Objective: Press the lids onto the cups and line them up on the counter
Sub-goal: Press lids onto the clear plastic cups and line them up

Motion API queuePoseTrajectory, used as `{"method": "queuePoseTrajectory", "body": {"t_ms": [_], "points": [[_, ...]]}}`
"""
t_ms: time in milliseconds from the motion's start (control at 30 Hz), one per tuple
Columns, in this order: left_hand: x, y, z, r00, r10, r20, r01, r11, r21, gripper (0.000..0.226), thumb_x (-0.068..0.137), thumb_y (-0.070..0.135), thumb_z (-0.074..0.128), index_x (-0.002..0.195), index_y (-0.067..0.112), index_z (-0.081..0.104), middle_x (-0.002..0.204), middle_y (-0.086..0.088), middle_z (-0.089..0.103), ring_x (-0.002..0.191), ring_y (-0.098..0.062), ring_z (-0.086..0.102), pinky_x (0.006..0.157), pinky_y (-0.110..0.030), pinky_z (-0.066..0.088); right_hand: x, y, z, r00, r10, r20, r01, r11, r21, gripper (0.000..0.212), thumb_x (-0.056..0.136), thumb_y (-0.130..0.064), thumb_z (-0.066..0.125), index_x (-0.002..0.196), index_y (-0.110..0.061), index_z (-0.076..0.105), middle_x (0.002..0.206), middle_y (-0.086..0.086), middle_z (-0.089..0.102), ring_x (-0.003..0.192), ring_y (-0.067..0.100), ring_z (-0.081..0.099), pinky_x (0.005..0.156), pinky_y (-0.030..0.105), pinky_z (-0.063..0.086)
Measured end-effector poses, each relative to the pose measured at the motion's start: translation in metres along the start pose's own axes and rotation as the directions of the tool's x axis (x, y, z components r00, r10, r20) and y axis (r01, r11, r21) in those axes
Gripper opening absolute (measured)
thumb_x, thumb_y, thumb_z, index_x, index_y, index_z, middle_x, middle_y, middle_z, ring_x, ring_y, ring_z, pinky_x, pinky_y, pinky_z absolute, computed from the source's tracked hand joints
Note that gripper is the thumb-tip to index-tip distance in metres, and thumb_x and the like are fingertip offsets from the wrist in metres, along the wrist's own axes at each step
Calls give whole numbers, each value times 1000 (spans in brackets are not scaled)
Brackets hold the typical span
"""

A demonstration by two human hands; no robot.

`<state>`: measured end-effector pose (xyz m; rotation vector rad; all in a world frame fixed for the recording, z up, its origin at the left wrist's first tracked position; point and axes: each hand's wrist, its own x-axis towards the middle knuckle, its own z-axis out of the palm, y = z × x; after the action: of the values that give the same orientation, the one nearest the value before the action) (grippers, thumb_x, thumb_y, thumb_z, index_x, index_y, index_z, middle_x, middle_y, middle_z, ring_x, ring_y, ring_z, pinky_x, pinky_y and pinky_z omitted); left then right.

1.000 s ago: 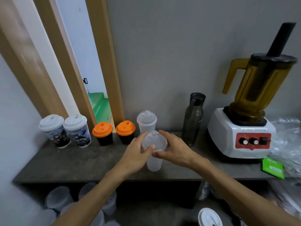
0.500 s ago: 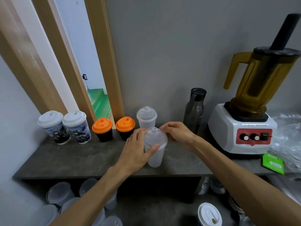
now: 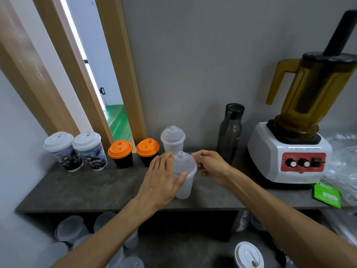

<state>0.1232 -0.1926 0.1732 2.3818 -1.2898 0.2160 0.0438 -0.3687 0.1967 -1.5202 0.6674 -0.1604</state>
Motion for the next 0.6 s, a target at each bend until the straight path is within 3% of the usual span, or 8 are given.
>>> {"method": "queuePoseTrajectory", "body": {"t_ms": [100, 200, 333, 467, 600], "points": [[0, 0, 4, 1000, -25, -2, 25, 1000, -12, 81, 90, 70, 22, 149, 16, 26, 155, -5, 32, 141, -20, 33, 116, -29, 16, -4, 2, 7, 989, -94, -114, 88, 994, -61, 22, 102, -20, 55, 102, -3, 70, 73, 1, 63, 64, 9, 53, 50, 17, 43], [-1, 0, 5, 1000, -16, -23, 16, 1000, -4, 76, 93, 67, 25, 149, 16, 27, 155, -6, 32, 141, -19, 32, 116, -29, 15, -8, 4, 8, 974, -171, -149, 158, 983, -93, 25, 103, -17, 55, 104, 5, 67, 71, 3, 61, 59, 7, 52, 46, 10, 42], [-2, 1, 2, 999, -6, -42, 5, 1000, -19, 73, 94, 65, 28, 149, 16, 26, 155, -4, 32, 141, -17, 30, 116, -27, 13, -25, 10, 10, 971, -198, -138, 185, 978, -101, 17, 104, -18, 53, 107, -11, 68, 85, -2, 67, 68, 7, 56, 49, 10, 43], [-1, 1, 11, 997, -36, -70, 31, 996, -79, 73, 93, 69, 27, 146, 19, 29, 152, -5, 36, 138, -19, 37, 118, -32, 21, -36, 31, 27, 922, -334, -197, 328, 943, -62, 23, 106, -14, 45, 119, -15, 64, 105, -4, 69, 79, -1, 64, 60, 11, 49], [-1, 1, 13, 994, -25, -103, 14, 994, -105, 70, 93, 69, 27, 144, 20, 28, 151, -4, 36, 137, -19, 37, 119, -40, 29, -34, 33, 20, 924, -356, -142, 347, 934, -84, 29, 106, -18, 46, 131, -19, 60, 114, -7, 67, 97, 10, 65, 71, 15, 53]]}}
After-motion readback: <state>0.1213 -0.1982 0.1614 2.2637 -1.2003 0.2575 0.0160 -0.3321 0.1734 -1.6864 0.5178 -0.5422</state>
